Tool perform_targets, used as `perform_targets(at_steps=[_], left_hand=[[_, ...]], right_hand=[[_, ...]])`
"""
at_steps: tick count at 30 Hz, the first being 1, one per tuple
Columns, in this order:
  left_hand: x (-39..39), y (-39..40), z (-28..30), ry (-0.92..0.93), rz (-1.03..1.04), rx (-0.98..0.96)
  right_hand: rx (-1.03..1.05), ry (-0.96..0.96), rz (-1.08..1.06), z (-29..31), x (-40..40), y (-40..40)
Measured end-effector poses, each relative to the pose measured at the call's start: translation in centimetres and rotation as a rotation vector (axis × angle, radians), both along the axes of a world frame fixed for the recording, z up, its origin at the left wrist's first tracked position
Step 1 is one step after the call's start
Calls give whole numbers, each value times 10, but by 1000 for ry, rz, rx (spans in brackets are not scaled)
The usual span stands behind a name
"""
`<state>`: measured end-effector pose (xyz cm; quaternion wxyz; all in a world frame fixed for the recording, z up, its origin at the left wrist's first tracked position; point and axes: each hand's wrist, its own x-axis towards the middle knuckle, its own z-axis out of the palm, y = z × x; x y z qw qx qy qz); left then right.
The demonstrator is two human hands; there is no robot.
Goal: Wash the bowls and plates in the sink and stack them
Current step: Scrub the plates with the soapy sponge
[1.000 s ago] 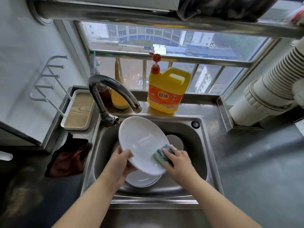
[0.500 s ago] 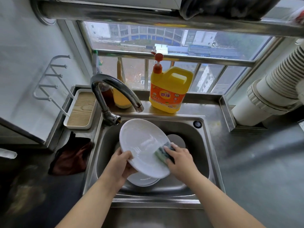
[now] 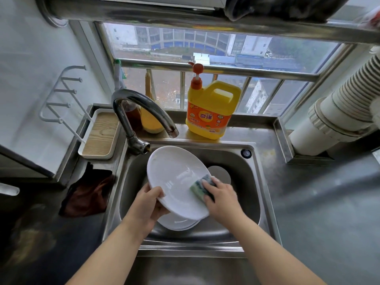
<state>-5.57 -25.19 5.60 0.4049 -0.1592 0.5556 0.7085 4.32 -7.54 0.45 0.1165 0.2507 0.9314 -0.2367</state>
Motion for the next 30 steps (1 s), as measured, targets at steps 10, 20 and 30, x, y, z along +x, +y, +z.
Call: perform_targets(at_steps=[10,20,30], left_hand=[[-5,4,1,56,-11,8],[-2,6,0,47,-39,-47],[-13,0,-9,128,20,1]], right_hand=[[-263,259,137,28,2,-46],[-7,-34,25,4,3,0],[-87,115,201,9,14,-7]])
